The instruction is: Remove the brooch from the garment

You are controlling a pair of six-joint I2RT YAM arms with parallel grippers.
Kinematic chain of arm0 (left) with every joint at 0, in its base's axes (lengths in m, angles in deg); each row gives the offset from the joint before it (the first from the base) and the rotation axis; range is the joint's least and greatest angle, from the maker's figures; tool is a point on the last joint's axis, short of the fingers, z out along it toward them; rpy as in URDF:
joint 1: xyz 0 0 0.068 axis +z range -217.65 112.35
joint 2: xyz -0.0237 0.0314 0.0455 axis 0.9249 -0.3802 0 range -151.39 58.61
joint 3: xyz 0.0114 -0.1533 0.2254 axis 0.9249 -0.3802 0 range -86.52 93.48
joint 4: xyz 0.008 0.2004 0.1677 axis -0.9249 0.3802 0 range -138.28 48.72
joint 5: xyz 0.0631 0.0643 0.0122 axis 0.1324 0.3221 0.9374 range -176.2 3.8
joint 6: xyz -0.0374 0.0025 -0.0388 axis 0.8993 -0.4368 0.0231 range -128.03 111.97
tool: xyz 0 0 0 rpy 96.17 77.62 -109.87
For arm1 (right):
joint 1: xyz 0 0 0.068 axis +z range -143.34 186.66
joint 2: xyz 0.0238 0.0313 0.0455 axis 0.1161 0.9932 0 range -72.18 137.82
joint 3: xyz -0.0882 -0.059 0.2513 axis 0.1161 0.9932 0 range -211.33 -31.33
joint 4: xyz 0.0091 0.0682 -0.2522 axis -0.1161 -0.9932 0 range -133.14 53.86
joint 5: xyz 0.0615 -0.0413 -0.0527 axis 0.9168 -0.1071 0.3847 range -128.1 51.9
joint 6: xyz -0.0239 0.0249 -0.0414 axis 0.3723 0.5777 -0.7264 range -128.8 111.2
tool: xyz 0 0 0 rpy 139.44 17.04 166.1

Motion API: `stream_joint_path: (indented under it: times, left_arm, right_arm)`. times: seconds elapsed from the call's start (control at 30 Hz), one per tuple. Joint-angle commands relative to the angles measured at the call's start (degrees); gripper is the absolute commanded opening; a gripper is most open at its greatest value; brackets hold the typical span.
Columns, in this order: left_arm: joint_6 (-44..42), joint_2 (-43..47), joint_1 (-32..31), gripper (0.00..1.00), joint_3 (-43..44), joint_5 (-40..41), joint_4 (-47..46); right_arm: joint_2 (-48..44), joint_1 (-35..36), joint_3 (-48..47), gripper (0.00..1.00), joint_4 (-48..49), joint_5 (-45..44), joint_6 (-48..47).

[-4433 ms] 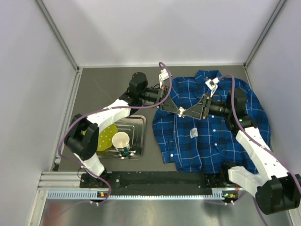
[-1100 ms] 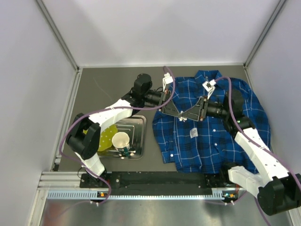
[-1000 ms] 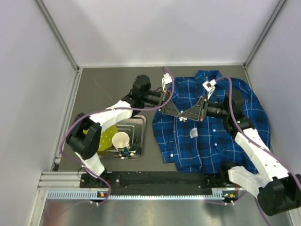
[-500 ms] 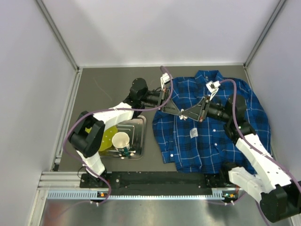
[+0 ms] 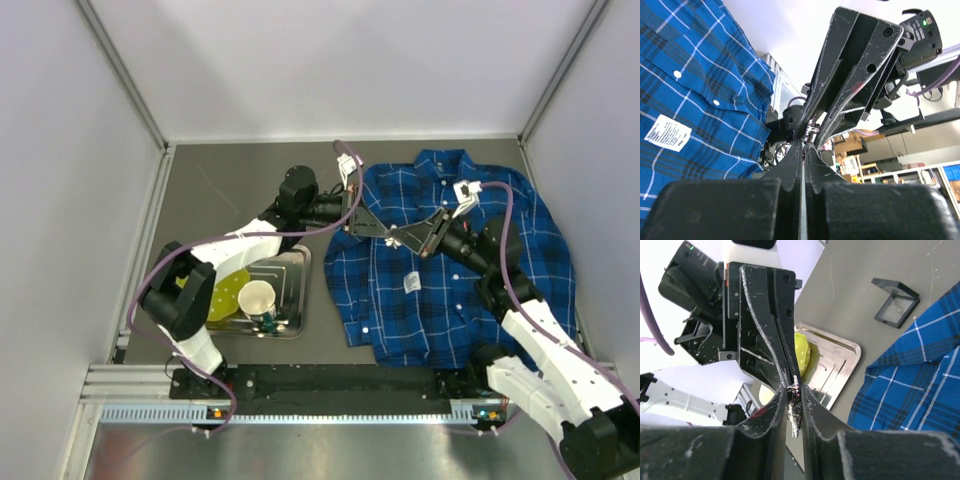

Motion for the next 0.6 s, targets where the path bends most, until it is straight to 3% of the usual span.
stream_joint_path:
  times: [0.0,0.33,0.57]
  left_arm:
    - [-0.48,4.39,-2.49,0.00,0.03,7.10,-2.01]
    - [-4.53,5.28,-3.11,0.00,0.82,9.39,3.89]
    - [-5.93,5.18,-3.11,0.00,1.09,7.28,5.21]
  right_arm:
    - [-0.14,1.78,1.15,0.15,0.30,-5.03,2.55]
    - [0.21,1.70,0.00,0.24,-1.81,-5.91,2.99]
    - [0.30,1.78,-1.84,0.36,-4.80,-6.00,1.24]
